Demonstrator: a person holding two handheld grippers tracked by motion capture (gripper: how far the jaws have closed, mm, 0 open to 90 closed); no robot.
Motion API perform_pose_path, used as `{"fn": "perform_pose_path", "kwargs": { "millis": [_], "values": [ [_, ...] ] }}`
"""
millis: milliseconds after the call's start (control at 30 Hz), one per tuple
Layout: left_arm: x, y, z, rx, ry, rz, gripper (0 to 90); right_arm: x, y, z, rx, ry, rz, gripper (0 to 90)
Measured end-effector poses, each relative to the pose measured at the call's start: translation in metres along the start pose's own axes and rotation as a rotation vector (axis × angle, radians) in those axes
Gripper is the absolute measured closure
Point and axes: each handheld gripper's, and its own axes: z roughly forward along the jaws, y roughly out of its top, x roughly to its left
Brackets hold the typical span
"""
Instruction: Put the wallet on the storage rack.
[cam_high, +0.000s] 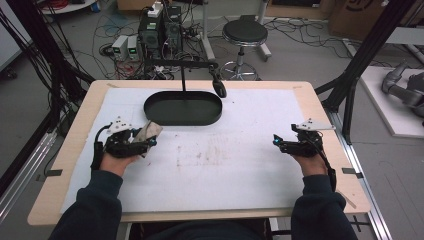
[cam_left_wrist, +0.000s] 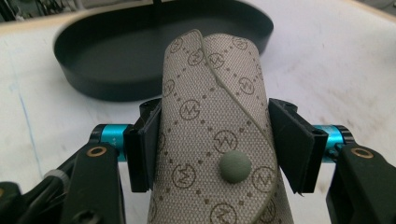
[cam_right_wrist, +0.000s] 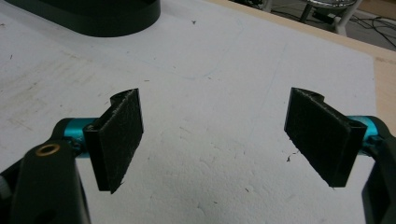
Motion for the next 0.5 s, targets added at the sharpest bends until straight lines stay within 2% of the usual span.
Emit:
{"fn": "perform_pose_path", "kwargs": {
  "millis": [133, 233, 433, 500],
  "values": [
    [0.011, 0.021, 0.007, -0.077, 0.009, -0.015, 38.8, 0.000, 0.000, 0.001, 0.001, 0.002, -0.003, 19.9],
    [0.018, 0.032, 0.012, -0.117, 0.008, -0.028, 38.7, -0.001, 0.000, 0.000, 0.000, 0.002, -0.004, 19.9],
    [0.025, 0.055, 0.026, -0.126, 0.015, 0.002, 38.8, -0.002, 0.000, 0.001, 0.000, 0.004, 0.004, 20.0],
    [0.027, 0.063, 0.032, -0.113, 0.009, 0.016, 38.8, -0.002, 0.000, 0.001, -0.001, 0.005, 0.004, 20.0]
  ]
}}
